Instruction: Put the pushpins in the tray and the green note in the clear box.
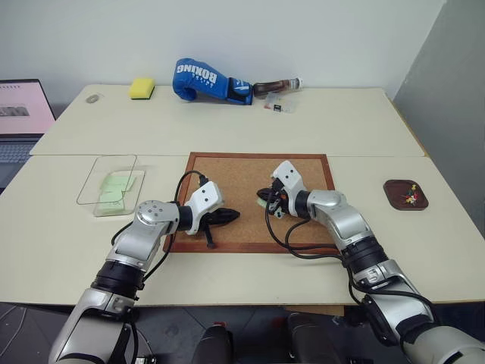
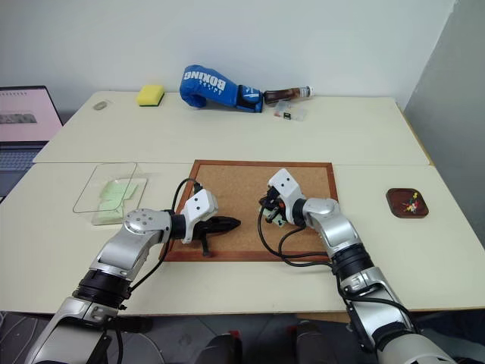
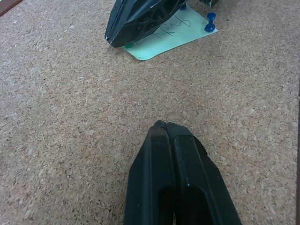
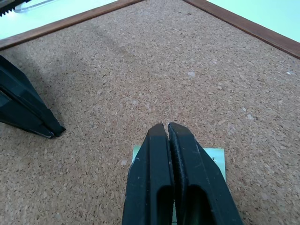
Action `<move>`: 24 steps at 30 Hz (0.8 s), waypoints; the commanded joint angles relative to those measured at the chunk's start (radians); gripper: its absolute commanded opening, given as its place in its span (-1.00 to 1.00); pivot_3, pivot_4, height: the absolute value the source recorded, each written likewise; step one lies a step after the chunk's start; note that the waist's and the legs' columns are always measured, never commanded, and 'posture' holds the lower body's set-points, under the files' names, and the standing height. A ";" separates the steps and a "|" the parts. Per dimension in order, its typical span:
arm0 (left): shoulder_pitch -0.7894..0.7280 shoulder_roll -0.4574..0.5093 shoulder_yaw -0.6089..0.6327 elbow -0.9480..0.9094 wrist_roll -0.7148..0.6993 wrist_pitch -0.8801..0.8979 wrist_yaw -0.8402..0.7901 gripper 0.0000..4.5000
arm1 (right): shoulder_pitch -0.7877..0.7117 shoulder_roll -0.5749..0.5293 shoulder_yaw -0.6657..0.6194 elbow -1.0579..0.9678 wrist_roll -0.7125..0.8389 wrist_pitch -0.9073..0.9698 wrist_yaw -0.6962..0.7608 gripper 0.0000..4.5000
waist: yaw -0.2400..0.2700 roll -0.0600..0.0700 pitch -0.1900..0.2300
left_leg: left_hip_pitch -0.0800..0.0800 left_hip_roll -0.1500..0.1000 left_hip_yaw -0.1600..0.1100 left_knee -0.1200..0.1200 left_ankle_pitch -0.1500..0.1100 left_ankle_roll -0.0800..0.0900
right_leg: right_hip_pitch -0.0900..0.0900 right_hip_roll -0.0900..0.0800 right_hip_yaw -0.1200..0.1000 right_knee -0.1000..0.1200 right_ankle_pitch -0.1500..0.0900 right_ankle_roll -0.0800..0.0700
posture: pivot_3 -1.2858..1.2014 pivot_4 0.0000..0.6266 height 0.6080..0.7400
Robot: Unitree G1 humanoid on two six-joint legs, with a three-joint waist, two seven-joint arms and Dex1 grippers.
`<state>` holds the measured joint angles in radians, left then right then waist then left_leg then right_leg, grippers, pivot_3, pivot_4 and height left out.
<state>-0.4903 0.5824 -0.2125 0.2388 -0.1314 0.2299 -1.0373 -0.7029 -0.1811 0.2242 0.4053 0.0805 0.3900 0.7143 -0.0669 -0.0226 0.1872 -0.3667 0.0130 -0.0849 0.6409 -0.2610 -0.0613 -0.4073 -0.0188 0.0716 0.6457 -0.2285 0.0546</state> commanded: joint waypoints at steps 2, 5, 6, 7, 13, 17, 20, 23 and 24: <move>0.012 0.009 -0.032 0.027 0.048 0.038 0.005 -1.00 | 0.015 -0.011 -0.032 -0.153 0.031 0.013 0.002 -0.99 | 0.001 0.000 0.000 | -0.001 0.000 0.000 0.000 0.000 0.000 | 0.000 0.000 0.000 0.000 0.000 0.000 | 0.03 -0.52 1.00; 0.005 0.005 -0.036 0.041 0.052 0.032 0.006 -1.00 | 0.023 -0.017 -0.039 -0.180 0.033 0.033 -0.008 -0.99 | 0.001 0.001 0.000 | -0.001 0.000 0.000 -0.001 0.000 0.000 | -0.001 0.000 0.000 0.000 0.000 0.001 | 0.03 -0.52 1.00; 0.004 0.004 -0.037 0.044 0.053 0.030 0.006 -1.00 | 0.026 -0.020 -0.041 -0.189 0.035 0.040 -0.012 -0.99 | 0.001 0.001 0.000 | -0.001 0.000 0.000 -0.001 0.000 0.000 | -0.001 0.000 0.000 0.000 0.001 0.001 | 0.03 -0.52 1.00; 0.003 0.003 -0.037 0.045 0.053 0.029 0.006 -1.00 | 0.029 -0.021 -0.043 -0.197 0.036 0.045 -0.014 -0.99 | 0.001 0.001 0.000 | -0.001 0.000 0.000 -0.001 0.000 0.000 | -0.001 0.000 0.000 0.000 0.000 0.001 | 0.03 -0.52 1.00; -0.005 -0.003 -0.043 0.051 0.050 0.028 0.005 -1.00 | 0.031 -0.025 -0.059 -0.223 0.042 0.065 -0.037 -0.99 | 0.002 0.001 0.000 | 0.000 0.000 0.000 0.000 0.000 0.000 | 0.000 0.000 0.000 0.000 -0.001 -0.001 | 0.03 -0.52 1.00; -0.003 -0.002 -0.044 0.049 0.048 0.027 0.003 -1.00 | 0.038 -0.035 -0.068 -0.245 0.043 0.076 -0.046 -0.99 | 0.007 0.001 0.000 | 0.000 0.000 0.000 0.000 0.000 0.000 | 0.000 0.000 0.000 0.000 -0.001 -0.001 | 0.03 -0.52 1.00; -0.002 -0.001 -0.043 0.048 0.047 0.029 0.002 -1.00 | 0.044 -0.057 -0.108 -0.277 0.052 0.099 -0.069 -0.99 | 0.009 0.001 0.000 | -0.001 0.000 0.000 0.000 0.000 0.000 | 0.000 0.000 0.000 -0.001 -0.001 -0.001 | 0.03 -0.52 1.00; 0.009 0.003 -0.043 0.038 0.046 0.032 0.000 -1.00 | 0.076 -0.112 -0.180 -0.344 0.056 0.151 -0.114 -0.99 | 0.010 0.001 0.000 | -0.001 0.000 0.000 0.000 0.000 0.000 | 0.000 0.000 0.000 -0.001 -0.001 -0.001 | 0.03 -0.52 1.00; 0.013 0.004 -0.043 0.033 0.046 0.033 0.000 -1.00 | 0.091 -0.131 -0.199 -0.366 0.055 0.166 -0.130 -0.99 | 0.010 0.001 0.000 | -0.001 0.000 0.000 0.000 0.000 0.000 | 0.000 0.000 0.000 -0.001 -0.001 -0.001 | 0.03 -0.52 1.00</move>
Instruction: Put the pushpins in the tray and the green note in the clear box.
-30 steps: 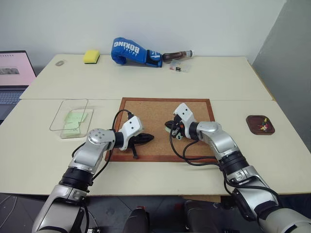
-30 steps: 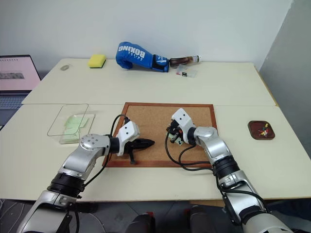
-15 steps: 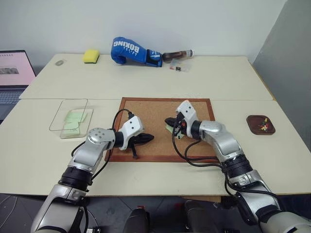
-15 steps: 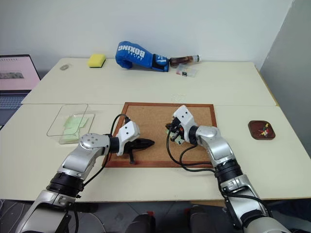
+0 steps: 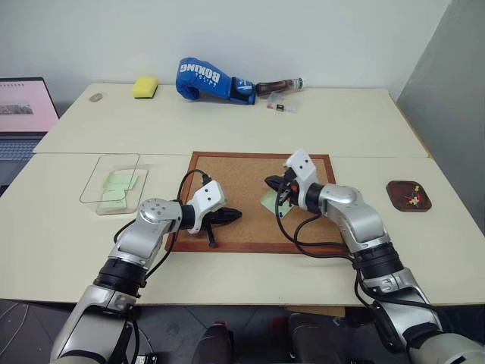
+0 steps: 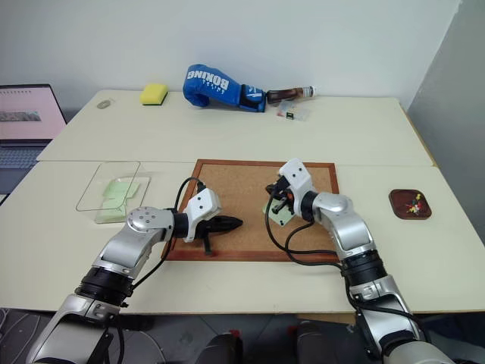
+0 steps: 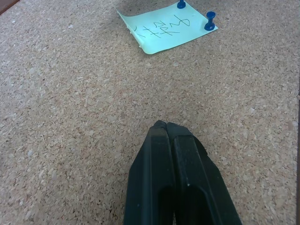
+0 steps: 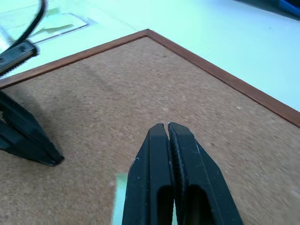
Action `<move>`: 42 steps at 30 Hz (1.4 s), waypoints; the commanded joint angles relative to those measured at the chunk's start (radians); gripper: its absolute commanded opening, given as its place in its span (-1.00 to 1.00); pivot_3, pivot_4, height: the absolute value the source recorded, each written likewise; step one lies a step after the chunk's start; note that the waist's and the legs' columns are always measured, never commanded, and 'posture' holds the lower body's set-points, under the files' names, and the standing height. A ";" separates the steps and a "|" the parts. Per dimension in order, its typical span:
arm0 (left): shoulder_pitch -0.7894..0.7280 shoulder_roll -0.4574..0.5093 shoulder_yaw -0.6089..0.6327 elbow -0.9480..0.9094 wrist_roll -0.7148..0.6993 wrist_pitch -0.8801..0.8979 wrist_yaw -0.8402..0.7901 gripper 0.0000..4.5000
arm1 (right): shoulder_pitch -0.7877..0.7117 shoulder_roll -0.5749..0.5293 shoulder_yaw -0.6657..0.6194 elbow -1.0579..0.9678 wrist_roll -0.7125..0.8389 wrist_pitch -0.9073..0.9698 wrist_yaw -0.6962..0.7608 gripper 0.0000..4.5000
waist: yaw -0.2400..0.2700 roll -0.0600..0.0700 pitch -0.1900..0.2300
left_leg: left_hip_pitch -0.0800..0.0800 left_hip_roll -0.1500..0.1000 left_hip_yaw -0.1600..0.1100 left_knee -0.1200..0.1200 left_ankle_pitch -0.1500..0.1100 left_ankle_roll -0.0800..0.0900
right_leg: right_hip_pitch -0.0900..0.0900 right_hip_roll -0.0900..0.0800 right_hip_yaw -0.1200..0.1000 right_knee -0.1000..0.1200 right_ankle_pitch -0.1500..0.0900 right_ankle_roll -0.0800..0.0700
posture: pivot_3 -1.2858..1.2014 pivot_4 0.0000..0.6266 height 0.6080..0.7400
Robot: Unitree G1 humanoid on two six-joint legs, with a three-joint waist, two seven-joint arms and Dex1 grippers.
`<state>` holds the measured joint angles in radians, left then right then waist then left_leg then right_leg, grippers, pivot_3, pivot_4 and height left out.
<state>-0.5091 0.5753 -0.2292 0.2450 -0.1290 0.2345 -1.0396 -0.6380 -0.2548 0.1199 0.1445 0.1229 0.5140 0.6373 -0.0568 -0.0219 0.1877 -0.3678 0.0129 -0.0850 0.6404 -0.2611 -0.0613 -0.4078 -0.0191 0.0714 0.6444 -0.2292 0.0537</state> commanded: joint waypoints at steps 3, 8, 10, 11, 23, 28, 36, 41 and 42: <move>0.049 0.016 -0.030 0.005 0.039 0.040 -0.003 -1.00 | 0.089 -0.127 -0.186 -0.180 0.011 0.101 -0.109 -0.99 | 0.001 0.000 0.000 | 0.000 0.000 0.000 -0.001 0.000 0.000 | 0.000 0.000 0.000 0.000 0.000 0.000 | 0.03 -0.52 1.00; 0.058 0.016 -0.035 0.007 0.043 0.032 -0.005 -1.00 | 0.196 -0.251 -0.338 -0.259 -0.002 0.126 -0.170 -0.99 | 0.000 0.000 0.000 | 0.000 0.000 0.001 -0.004 0.000 0.000 | -0.001 0.000 0.000 -0.001 -0.001 0.000 | 0.03 -0.52 1.00; 0.054 0.014 -0.038 0.012 0.044 0.030 -0.007 -1.00 | 0.239 -0.296 -0.409 -0.261 0.010 0.145 -0.185 -0.99 | 0.000 0.000 0.000 | 0.000 0.000 0.001 -0.004 0.000 0.000 | -0.001 0.000 0.000 -0.001 -0.002 -0.001 | 0.03 -0.52 1.00; 0.050 0.012 -0.039 0.016 0.044 0.029 -0.008 -1.00 | 0.257 -0.317 -0.439 -0.246 0.015 0.149 -0.190 -0.99 | 0.000 0.000 0.000 | 0.000 0.000 0.001 -0.004 0.000 0.000 | -0.001 0.000 0.000 -0.001 -0.002 -0.001 | 0.03 -0.52 1.00; 0.026 -0.019 -0.057 0.050 0.057 -0.002 -0.018 -1.00 | 0.214 -0.366 -0.543 0.078 0.090 0.064 -0.190 -0.99 | -0.001 0.001 0.000 | 0.002 0.000 0.002 -0.004 0.000 0.000 | 0.001 -0.001 0.002 -0.002 -0.002 0.000 | 0.03 -0.52 1.00; 0.040 -0.015 -0.047 0.033 0.058 0.003 -0.022 -1.00 | 0.172 -0.381 -0.512 0.192 0.082 0.000 -0.171 -0.99 | 0.002 0.001 0.000 | 0.002 -0.001 0.002 -0.004 0.000 0.000 | 0.001 -0.001 0.001 -0.002 -0.002 0.000 | 0.03 -0.52 1.00; 0.057 -0.004 -0.039 0.009 0.055 0.016 -0.020 -1.00 | 0.104 -0.394 -0.484 0.352 0.074 -0.086 -0.174 -0.99 | 0.000 0.001 -0.001 | 0.001 -0.001 0.003 -0.005 0.000 0.000 | 0.001 -0.001 0.002 -0.003 -0.002 0.001 | 0.03 -0.52 1.00; 0.045 -0.007 -0.042 0.012 0.056 0.016 -0.019 -1.00 | 0.065 -0.400 -0.475 0.433 0.064 -0.145 -0.190 -0.66 | 0.000 0.001 0.000 | 0.002 -0.001 0.003 -0.005 0.000 0.000 | 0.001 -0.001 0.002 -0.003 -0.002 0.000 | 0.03 -0.52 1.00; 0.045 -0.006 -0.041 0.013 0.057 0.015 -0.020 -1.00 | 0.061 -0.401 -0.474 0.439 0.064 -0.148 -0.189 -0.54 | 0.000 0.001 0.000 | 0.001 -0.001 0.003 -0.005 0.000 0.000 | 0.001 -0.001 0.002 -0.003 -0.002 0.001 | 0.03 -0.52 1.00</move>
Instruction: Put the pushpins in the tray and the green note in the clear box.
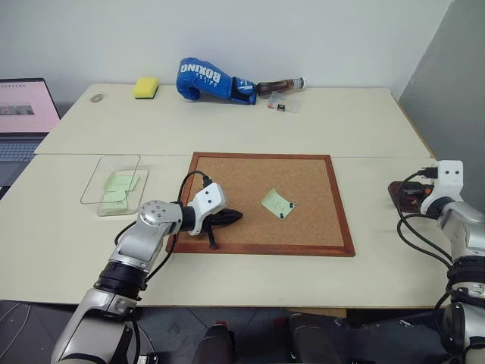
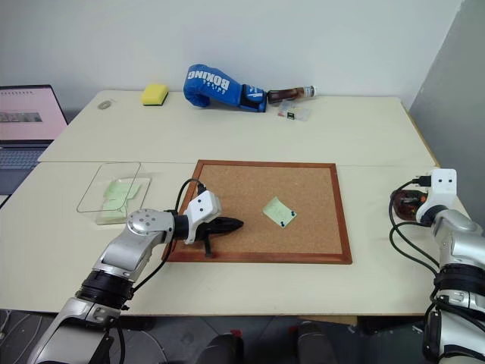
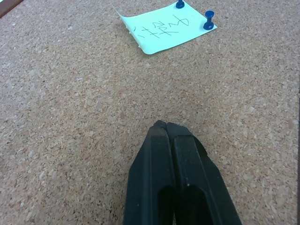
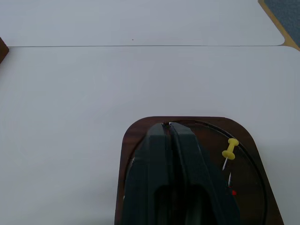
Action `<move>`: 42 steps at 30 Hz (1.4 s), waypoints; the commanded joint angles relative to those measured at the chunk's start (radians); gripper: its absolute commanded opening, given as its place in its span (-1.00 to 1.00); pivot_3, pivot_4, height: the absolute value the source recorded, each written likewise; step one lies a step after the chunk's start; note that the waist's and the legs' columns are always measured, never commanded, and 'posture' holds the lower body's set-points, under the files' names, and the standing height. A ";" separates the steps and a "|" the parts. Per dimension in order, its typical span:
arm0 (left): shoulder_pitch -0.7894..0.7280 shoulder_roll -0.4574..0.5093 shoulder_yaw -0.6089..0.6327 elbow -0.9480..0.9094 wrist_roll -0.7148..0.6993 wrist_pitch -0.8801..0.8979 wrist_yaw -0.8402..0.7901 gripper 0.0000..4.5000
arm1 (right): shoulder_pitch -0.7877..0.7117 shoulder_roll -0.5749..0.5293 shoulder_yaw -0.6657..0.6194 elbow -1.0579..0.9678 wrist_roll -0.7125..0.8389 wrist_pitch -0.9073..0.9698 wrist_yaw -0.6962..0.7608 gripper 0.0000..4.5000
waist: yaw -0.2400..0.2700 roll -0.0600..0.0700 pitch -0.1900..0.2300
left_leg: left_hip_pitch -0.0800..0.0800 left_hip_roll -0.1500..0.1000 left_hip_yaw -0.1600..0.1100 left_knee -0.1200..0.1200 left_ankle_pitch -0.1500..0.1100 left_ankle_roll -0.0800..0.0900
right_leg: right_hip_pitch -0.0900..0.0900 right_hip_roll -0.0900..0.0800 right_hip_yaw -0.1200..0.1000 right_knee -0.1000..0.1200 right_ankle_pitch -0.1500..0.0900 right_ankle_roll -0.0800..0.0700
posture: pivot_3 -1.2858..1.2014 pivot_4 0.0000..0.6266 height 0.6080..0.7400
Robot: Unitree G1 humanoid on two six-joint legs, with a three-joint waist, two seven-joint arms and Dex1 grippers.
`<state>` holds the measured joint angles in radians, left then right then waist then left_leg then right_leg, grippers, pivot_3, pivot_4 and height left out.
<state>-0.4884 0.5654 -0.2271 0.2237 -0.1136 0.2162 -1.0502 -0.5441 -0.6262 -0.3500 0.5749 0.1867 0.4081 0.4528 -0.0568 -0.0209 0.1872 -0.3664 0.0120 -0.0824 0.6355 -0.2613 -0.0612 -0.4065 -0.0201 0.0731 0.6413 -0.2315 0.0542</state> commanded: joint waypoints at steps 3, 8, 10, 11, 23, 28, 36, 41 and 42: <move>0.021 0.005 -0.043 0.038 0.042 0.031 -0.012 -1.00 | -0.041 -0.035 -0.004 0.023 -0.002 -0.055 -0.004 -0.27 | 0.000 0.000 0.000 | 0.000 0.000 0.000 0.000 0.000 0.000 | 0.000 0.000 0.000 0.000 0.000 0.000 | 0.03 -0.52 1.00; 0.013 0.002 -0.043 0.046 0.047 0.024 -0.009 -1.00 | -0.039 -0.049 0.005 0.040 -0.023 -0.088 -0.017 0.14 | 0.000 0.000 0.000 | 0.000 0.000 0.000 0.000 0.000 0.000 | 0.000 0.000 0.000 0.000 0.000 0.000 | 0.03 -0.52 1.00; 0.013 0.002 -0.043 0.046 0.047 0.025 -0.010 -1.00 | -0.038 -0.050 0.008 0.042 -0.024 -0.095 -0.021 0.31 | 0.000 0.000 0.000 | 0.000 0.000 0.000 0.000 0.000 0.000 | 0.000 0.000 0.000 0.000 0.000 0.000 | 0.03 -0.52 1.00; 0.013 0.002 -0.043 0.047 0.047 0.025 -0.011 -1.00 | -0.037 -0.050 0.008 0.039 -0.022 -0.095 -0.023 0.39 | 0.000 0.000 0.000 | 0.000 0.000 0.000 0.000 0.000 0.000 | 0.000 0.000 0.000 0.000 0.000 0.000 | 0.03 -0.52 1.00; 0.008 -0.006 -0.045 0.064 0.050 0.014 -0.005 -1.00 | 0.084 -0.104 0.088 -0.174 -0.051 -0.130 0.084 0.96 | 0.002 0.000 0.000 | 0.000 0.000 0.000 0.000 0.000 0.000 | 0.000 0.000 0.000 0.000 0.000 0.000 | 0.03 -0.52 1.00; 0.011 -0.006 -0.043 0.063 0.048 0.016 -0.005 -1.00 | 0.188 -0.135 0.143 -0.443 0.015 -0.027 0.224 0.96 | 0.001 0.001 0.000 | 0.001 0.000 0.000 0.000 0.000 0.000 | 0.000 0.000 0.000 0.001 0.000 0.000 | 0.03 -0.52 1.00; 0.008 -0.002 -0.040 0.068 0.046 0.022 -0.006 -1.00 | 0.268 -0.061 0.285 -0.865 0.158 0.203 0.282 0.96 | 0.000 0.001 0.000 | 0.001 0.000 -0.001 0.000 0.000 0.000 | 0.000 0.000 0.000 0.001 0.000 0.000 | 0.03 -0.52 1.00; 0.009 0.002 -0.035 0.060 0.044 0.025 -0.005 -1.00 | 0.209 0.067 0.374 -0.822 0.107 0.200 0.183 0.96 | 0.001 0.000 0.000 | 0.001 0.000 -0.001 0.000 0.000 0.000 | 0.000 0.000 -0.001 0.000 0.000 0.000 | 0.03 -0.52 1.00; 0.011 0.002 -0.035 0.058 0.045 0.024 -0.004 -1.00 | 0.199 0.087 0.385 -0.810 0.098 0.199 0.169 0.96 | 0.002 0.000 0.000 | 0.000 0.000 -0.001 0.000 0.000 0.000 | 0.000 0.000 -0.001 0.000 0.000 0.000 | 0.03 -0.52 1.00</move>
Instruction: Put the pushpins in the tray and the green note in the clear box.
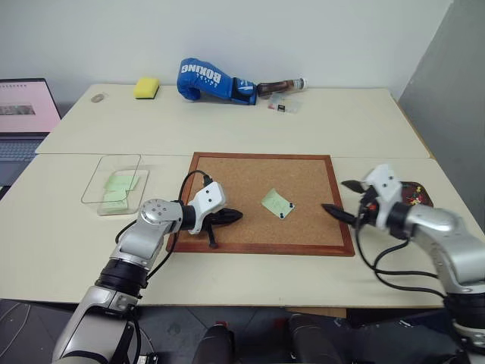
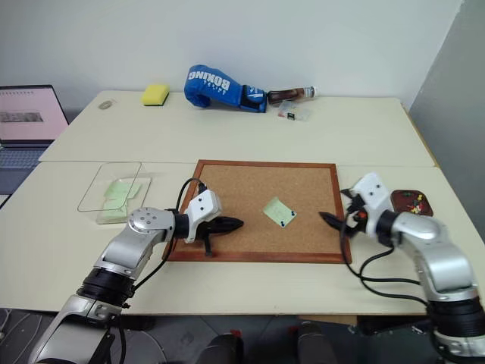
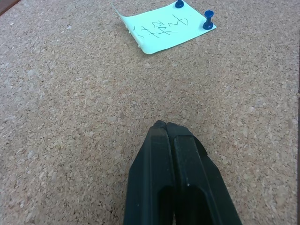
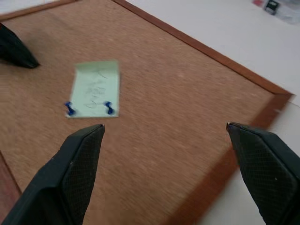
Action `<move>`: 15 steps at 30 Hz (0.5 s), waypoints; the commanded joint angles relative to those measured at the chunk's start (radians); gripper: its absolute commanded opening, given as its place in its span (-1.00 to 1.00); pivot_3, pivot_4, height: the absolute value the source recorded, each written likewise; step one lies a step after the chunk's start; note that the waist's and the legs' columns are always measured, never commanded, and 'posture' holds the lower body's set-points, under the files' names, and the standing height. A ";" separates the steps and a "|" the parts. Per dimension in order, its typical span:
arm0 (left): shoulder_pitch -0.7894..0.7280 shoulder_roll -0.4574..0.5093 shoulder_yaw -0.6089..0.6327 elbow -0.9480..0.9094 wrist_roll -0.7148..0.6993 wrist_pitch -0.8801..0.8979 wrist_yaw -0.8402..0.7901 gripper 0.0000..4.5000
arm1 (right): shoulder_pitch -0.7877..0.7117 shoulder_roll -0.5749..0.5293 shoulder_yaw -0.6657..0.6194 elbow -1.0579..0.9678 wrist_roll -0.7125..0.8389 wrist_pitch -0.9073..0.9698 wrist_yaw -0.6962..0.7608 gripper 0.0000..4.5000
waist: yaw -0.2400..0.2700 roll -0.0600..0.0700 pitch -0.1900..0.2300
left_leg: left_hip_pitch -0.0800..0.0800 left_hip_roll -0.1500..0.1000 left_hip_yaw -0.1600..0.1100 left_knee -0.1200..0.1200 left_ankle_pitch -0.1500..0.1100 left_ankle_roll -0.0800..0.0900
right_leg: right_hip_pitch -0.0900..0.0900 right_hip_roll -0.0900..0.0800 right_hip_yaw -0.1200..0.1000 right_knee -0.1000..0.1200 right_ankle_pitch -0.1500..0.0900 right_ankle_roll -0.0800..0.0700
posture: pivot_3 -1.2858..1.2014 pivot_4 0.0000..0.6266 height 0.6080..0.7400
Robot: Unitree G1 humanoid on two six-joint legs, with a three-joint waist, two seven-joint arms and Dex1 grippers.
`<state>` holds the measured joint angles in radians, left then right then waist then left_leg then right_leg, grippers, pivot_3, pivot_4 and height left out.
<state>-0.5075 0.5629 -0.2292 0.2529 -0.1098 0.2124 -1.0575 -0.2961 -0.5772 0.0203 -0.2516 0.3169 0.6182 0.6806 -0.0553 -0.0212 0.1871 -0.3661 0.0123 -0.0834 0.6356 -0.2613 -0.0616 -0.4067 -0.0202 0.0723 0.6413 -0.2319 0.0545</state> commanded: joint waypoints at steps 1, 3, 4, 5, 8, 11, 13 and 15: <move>0.031 0.006 -0.032 0.029 0.041 0.028 0.004 -1.00 | -0.061 0.061 0.029 0.033 -0.040 -0.016 -0.071 0.96 | 0.001 0.000 0.000 | 0.000 0.000 0.000 0.000 0.000 0.000 | 0.000 0.000 0.000 0.000 0.000 0.000 | 0.03 -0.52 1.00; 0.033 0.007 -0.030 0.026 0.041 0.028 0.006 -1.00 | -0.077 0.093 0.052 0.062 -0.053 -0.029 -0.082 0.96 | 0.001 0.000 0.000 | 0.000 0.000 0.000 0.000 0.000 0.000 | 0.000 0.000 0.000 0.000 0.000 0.000 | 0.03 -0.52 1.00; 0.032 0.008 -0.029 0.025 0.040 0.030 0.006 -1.00 | -0.083 0.103 0.062 0.077 -0.059 -0.040 -0.081 0.96 | 0.001 0.000 0.000 | 0.000 0.000 0.000 0.000 0.000 0.000 | 0.000 0.000 0.000 0.000 0.000 0.000 | 0.03 -0.52 1.00; 0.032 0.008 -0.028 0.024 0.040 0.031 0.007 -1.00 | -0.089 0.112 0.070 0.094 -0.067 -0.052 -0.081 0.96 | 0.001 0.000 0.000 | 0.000 0.000 0.000 0.000 0.000 0.000 | 0.000 0.000 -0.001 0.000 0.000 0.000 | 0.03 -0.52 1.00; 0.035 0.014 -0.024 0.017 0.042 0.030 0.012 -1.00 | -0.105 0.144 0.085 0.185 -0.114 -0.099 -0.112 0.96 | 0.002 0.000 0.000 | 0.000 0.000 -0.001 0.000 0.000 0.000 | 0.000 0.000 -0.001 0.000 0.000 0.000 | 0.03 -0.52 1.00; 0.039 0.018 -0.018 0.007 0.038 0.036 0.015 -1.00 | -0.102 0.166 0.081 0.196 -0.105 -0.111 -0.106 0.96 | 0.001 0.000 0.000 | 0.000 0.000 0.000 0.000 0.000 0.000 | 0.000 0.000 0.000 0.000 0.000 0.000 | 0.03 -0.52 1.00; 0.046 0.022 -0.017 -0.001 0.037 0.038 0.014 -1.00 | -0.098 0.176 0.089 0.199 -0.110 -0.120 -0.101 0.96 | 0.000 0.000 0.000 | 0.000 0.000 0.000 0.000 0.000 0.000 | -0.001 0.000 0.000 0.001 0.000 0.000 | 0.03 -0.52 1.00; 0.052 0.026 -0.018 -0.006 0.038 0.038 0.013 -1.00 | -0.101 0.188 0.099 0.206 -0.115 -0.127 -0.100 0.96 | -0.001 0.000 0.000 | 0.000 0.000 0.000 -0.001 0.000 0.000 | -0.001 0.000 0.000 0.001 0.000 0.000 | 0.03 -0.52 1.00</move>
<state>-0.4874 0.5700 -0.2255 0.2197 -0.1099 0.2163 -1.0476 -0.3833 -0.4016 0.1131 -0.0309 0.2079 0.5213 0.5805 -0.0562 -0.0211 0.1872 -0.3662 0.0126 -0.0838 0.6347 -0.2613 -0.0615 -0.4075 -0.0199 0.0719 0.6422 -0.2318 0.0544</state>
